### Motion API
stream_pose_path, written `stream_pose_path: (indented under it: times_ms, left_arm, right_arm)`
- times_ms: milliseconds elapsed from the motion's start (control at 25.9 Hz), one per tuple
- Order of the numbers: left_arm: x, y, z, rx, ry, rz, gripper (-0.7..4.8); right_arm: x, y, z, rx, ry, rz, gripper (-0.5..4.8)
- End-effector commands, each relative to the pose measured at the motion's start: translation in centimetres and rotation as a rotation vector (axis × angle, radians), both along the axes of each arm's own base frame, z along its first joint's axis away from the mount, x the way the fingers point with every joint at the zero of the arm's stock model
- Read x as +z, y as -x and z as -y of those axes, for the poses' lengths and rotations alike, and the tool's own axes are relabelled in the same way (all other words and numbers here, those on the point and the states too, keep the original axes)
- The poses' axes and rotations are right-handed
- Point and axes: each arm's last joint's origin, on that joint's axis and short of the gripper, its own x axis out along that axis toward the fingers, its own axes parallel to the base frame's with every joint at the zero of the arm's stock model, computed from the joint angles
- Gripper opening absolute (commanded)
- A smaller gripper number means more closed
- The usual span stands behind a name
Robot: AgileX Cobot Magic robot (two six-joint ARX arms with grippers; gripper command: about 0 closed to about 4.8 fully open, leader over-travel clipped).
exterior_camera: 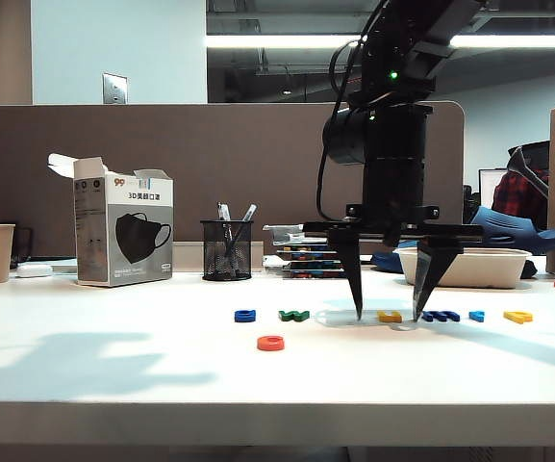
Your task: Select the appropriate letters from the row of letter magnets placed on the table to arrange into the word "cup".
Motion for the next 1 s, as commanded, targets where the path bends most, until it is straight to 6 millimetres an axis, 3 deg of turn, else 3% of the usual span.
stream_pose_path:
  times_ms: [39,154,424,695,1003]
  left_arm:
    - [0.21,0.06,-0.04,0.0,0.013,0.009,-0.05]
    - [0.21,0.06,-0.04,0.0,0.013,0.009,-0.05]
    - [0.21,0.06,-0.04,0.001,0.013,0.009,-0.05]
    - [0.21,0.06,-0.04,0.0,0.013,0.009,-0.05]
    - [0.21,0.06,-0.04,0.0,0.013,0.009,-0.05]
  right_arm:
    - [-0.3,-0.1,-0.13,0.001,-0.011,0.004,3.0]
    - [-0.3,-0.1,-0.13,0.002,-0.012,0.004,2.64]
    - [-0.32,0.04,-0.07,0.002,-0.005,-0.011,2.59]
    - [-0.32,0.07,-0.13,0.005,-0.027,-0.021,2.06]
    - [-0.32,0.07,-0.13,0.004,-0.027,-0.022,1.96]
